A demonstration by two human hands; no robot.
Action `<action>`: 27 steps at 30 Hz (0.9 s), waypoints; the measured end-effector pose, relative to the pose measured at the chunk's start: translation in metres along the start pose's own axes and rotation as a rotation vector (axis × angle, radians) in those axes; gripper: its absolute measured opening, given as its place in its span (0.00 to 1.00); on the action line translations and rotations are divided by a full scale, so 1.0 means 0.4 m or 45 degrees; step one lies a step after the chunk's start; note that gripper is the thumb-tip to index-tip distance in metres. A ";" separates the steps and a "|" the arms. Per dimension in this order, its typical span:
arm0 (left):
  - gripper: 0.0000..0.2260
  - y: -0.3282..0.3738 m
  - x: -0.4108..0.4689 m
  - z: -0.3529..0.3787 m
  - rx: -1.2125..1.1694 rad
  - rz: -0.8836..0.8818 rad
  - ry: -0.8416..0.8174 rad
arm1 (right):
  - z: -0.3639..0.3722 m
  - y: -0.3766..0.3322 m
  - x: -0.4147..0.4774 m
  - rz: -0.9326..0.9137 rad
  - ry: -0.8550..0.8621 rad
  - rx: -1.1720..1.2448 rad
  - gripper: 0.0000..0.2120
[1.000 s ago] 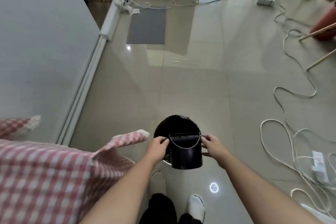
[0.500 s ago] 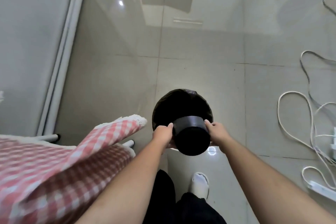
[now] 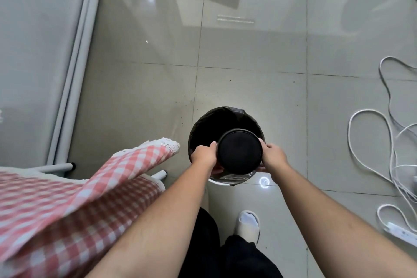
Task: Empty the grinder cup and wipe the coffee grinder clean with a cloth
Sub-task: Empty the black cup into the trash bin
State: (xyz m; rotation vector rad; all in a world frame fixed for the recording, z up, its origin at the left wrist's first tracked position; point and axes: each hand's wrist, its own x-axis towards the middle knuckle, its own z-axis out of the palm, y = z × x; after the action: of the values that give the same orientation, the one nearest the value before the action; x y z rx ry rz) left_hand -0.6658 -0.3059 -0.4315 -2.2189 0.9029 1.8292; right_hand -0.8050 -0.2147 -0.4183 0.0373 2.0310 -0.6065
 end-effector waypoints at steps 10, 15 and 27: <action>0.12 0.020 -0.030 -0.008 -0.092 0.060 0.018 | -0.005 -0.015 -0.015 -0.039 0.052 0.081 0.19; 0.16 0.001 -0.018 -0.019 0.069 0.145 0.060 | -0.009 0.001 -0.013 0.003 -0.083 0.122 0.16; 0.09 0.018 -0.204 -0.096 0.049 0.504 0.012 | -0.093 -0.083 -0.220 -0.190 -0.243 0.288 0.08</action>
State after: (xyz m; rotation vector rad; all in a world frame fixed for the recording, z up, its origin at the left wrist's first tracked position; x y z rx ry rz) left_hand -0.6438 -0.2999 -0.3438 -2.1433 1.4533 1.9298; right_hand -0.7981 -0.2086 -0.3174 -0.0376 1.7838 -0.8980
